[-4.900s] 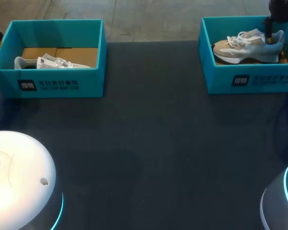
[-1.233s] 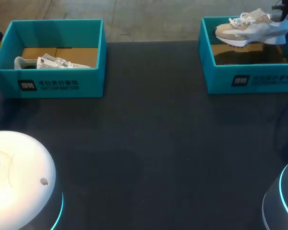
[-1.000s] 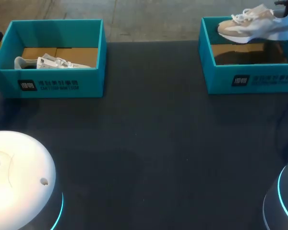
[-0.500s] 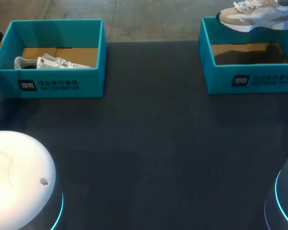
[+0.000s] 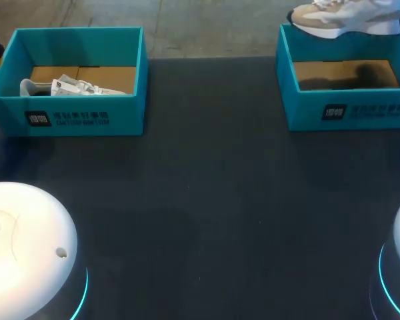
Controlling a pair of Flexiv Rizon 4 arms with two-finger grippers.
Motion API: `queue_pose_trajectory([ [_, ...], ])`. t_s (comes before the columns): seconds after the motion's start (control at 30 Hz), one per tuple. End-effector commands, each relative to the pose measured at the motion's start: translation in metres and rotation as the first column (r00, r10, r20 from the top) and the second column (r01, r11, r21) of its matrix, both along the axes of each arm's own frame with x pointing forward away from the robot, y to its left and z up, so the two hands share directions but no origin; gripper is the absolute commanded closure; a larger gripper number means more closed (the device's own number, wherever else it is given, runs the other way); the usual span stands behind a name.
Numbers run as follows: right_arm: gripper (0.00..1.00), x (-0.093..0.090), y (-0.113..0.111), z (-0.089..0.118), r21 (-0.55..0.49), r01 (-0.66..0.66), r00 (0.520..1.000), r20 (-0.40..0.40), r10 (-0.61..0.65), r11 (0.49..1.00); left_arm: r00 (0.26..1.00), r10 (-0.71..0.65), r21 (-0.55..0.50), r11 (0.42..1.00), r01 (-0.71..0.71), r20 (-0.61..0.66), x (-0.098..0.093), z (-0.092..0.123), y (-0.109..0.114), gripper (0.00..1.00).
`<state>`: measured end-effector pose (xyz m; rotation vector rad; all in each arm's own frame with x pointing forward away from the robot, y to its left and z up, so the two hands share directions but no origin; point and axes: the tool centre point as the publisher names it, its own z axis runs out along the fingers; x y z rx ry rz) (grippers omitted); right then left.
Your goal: Take the shoe out of the shoebox, open the shoe tongue, remove and reinsert the insole, then place the shoe into the shoebox
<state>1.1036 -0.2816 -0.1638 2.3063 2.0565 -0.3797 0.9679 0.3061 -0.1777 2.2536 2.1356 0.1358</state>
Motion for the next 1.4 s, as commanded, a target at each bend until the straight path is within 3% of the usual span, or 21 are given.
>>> queue_pose_trajectory([
  [0.03, 1.0, -0.043, 0.017, 0.018, -0.009, -0.009, 0.992, 0.126, 0.01, 1.0, 1.0, 0.0, 0.003, 1.0, 0.0, 0.003, -0.001, 0.0, 0.0, 0.0],
  [0.23, 1.0, -0.065, 0.045, 0.035, -0.031, -0.005, 0.991, 0.136, 0.009, 1.0, 1.0, 0.0, 0.003, 1.0, 0.0, 0.003, -0.001, 0.0, 0.0, 0.0],
  [0.6, 1.0, -0.103, 0.087, 0.049, -0.049, 0.002, 0.986, 0.167, 0.007, 0.999, 1.0, 0.0, 0.003, 1.0, 0.0, 0.003, -0.001, 0.0, 0.0, 0.0],
  [1.03, 1.0, -0.172, 0.141, 0.055, -0.091, 0.047, 0.966, 0.259, -0.022, 0.995, 1.0, 0.0, 0.003, 1.0, 0.0, 0.003, -0.001, 0.0, 0.0, 0.0],
  [1.4, 1.0, -0.22, 0.189, 0.049, -0.071, 0.081, 0.948, 0.313, -0.055, 0.994, 1.0, 0.0, 0.003, 1.0, 0.0, 0.003, -0.001, 0.0, 0.0, 0.0],
])
